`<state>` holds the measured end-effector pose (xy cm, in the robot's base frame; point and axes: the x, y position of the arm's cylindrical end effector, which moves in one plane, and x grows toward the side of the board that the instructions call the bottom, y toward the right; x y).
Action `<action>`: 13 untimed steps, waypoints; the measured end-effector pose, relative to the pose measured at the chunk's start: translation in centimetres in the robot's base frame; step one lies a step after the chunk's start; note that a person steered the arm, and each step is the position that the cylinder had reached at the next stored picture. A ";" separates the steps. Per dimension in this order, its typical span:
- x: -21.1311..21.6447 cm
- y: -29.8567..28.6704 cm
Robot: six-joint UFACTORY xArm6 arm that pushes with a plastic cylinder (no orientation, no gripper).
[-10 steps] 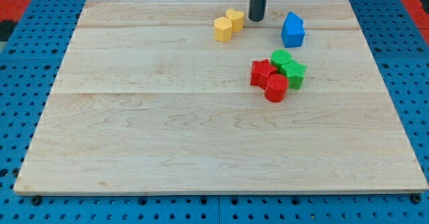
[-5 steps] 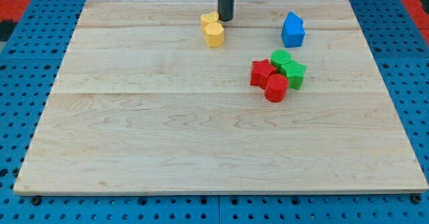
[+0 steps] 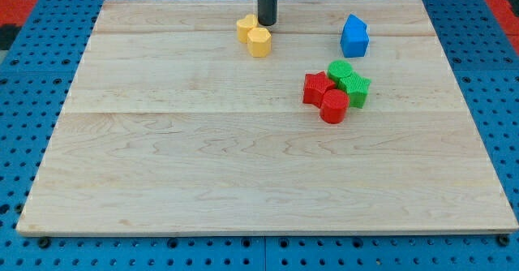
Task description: Move the yellow hexagon slightly up
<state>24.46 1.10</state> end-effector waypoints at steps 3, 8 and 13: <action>-0.1 0.2; 5.9 1.5; 7.4 2.1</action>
